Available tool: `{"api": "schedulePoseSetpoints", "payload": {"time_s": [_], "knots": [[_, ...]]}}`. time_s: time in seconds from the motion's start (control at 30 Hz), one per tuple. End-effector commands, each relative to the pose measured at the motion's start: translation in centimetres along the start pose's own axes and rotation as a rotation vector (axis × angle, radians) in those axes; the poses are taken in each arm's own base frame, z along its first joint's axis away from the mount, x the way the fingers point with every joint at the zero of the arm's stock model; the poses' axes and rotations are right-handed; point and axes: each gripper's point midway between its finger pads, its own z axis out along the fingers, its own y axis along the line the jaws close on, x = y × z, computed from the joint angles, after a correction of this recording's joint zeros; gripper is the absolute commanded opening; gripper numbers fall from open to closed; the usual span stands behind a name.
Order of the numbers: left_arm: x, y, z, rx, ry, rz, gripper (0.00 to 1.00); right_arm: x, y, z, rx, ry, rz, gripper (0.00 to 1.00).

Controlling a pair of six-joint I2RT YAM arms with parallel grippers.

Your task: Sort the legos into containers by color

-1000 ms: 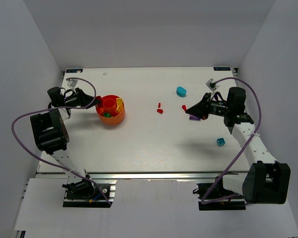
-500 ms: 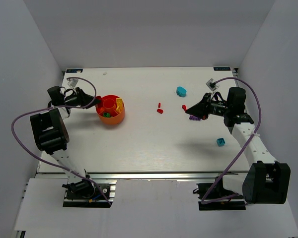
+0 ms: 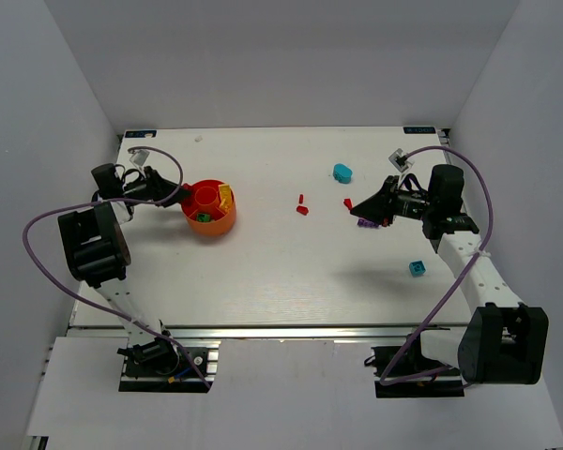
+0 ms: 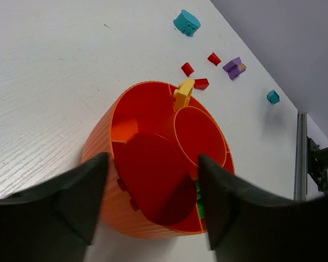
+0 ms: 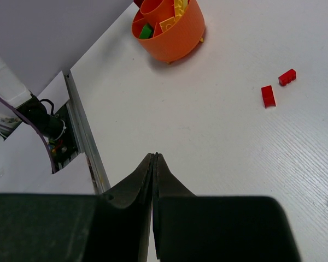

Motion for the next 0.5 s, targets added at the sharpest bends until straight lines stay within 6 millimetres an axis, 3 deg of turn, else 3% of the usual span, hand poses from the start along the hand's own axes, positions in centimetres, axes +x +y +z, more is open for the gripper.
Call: {"api": "schedulePoseSetpoints", "payload": {"time_s": [0.0,0.03,0.27,0.47], "knots": [[-0.9,-0.9,0.1,0.040,0.000,0.049,0.81,-0.1,0.1,0.1,-0.024,-0.008,-0.022,0.04],[-0.9,-1.0,0.1,0.046,0.001,0.052,0.98,-0.1,0.1,0.1,-0.024,-0.008,-0.021,0.04],[-1.4,-0.9,-0.3,0.029,-0.008,0.061,0.98,-0.1,0.2,0.1,-0.027,-0.008,-0.021,0.03],[-3.4,-0.6,-1.2,-0.044,-0.048,0.100,0.98,-0.1,0.2,0.1,-0.028,-0.009,-0.019,0.04]]}}
